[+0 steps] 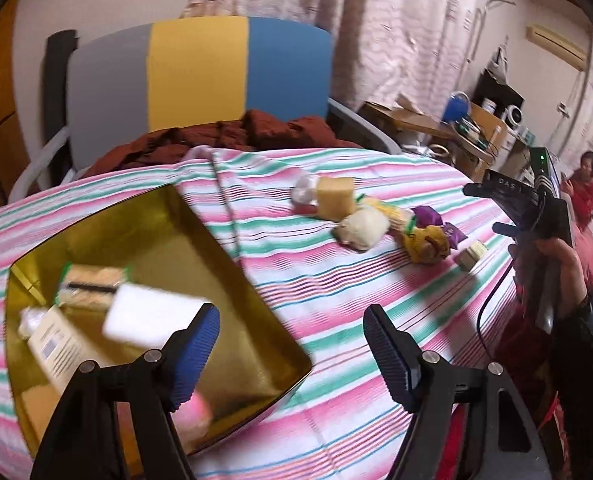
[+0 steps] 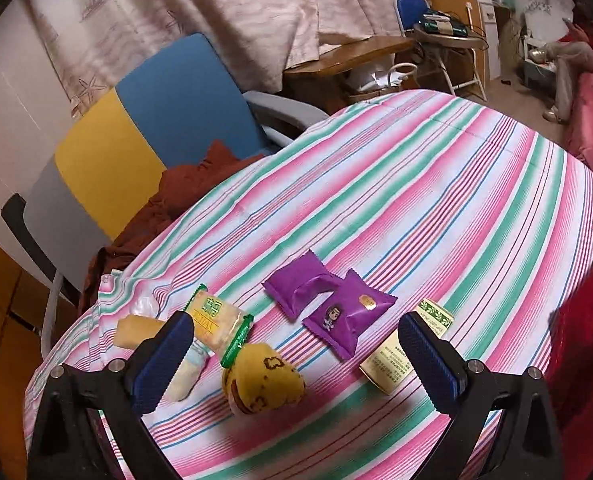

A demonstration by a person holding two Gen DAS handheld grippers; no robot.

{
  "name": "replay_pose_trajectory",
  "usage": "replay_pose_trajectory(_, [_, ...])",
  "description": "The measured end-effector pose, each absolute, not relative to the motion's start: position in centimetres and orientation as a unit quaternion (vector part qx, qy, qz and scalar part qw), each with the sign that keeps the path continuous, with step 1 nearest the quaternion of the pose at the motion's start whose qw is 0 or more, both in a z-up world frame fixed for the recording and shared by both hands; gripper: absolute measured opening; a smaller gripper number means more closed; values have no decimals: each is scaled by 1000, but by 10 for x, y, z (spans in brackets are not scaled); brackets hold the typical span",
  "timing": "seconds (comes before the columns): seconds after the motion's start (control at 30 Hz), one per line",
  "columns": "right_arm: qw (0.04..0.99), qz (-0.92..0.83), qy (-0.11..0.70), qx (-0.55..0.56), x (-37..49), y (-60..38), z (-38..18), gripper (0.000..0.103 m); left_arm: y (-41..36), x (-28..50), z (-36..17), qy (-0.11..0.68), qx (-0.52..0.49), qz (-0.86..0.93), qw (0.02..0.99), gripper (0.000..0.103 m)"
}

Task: Organize objects
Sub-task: 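Swing both tools from the tray toward the remaining items on the cloth, then grasp the cream sock with the left tool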

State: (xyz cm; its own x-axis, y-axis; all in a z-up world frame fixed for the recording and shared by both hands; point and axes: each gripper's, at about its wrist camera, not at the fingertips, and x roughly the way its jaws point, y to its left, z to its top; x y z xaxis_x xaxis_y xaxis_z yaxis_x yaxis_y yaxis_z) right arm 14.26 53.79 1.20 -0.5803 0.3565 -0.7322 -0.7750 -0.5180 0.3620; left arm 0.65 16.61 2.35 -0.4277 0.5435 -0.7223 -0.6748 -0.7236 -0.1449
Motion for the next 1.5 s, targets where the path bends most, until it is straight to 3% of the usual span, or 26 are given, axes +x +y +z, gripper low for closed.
replay_pose_trajectory(0.4, [305, 821, 370, -308, 138, 532, 3, 103, 277, -18, 4, 140, -419, 798, 410, 64])
replay_pose_trajectory(1.27, [256, 826, 380, -328, 123, 530, -5, 103, 399, -73, -64, 218, -451, 757, 419, 67])
replay_pose_trajectory(1.33, [256, 825, 380, -330, 123, 530, -5, 103, 403, -74, -68, 211, -462, 748, 428, 64])
replay_pose_trajectory(1.37, [255, 825, 380, -331, 122, 530, -6, 103, 404, -73, -71, 209, -467, 742, 433, 56])
replay_pose_trajectory(1.5, [254, 827, 373, -336, 120, 529, -6, 103, 402, -63, -71, 213, -451, 750, 434, 53])
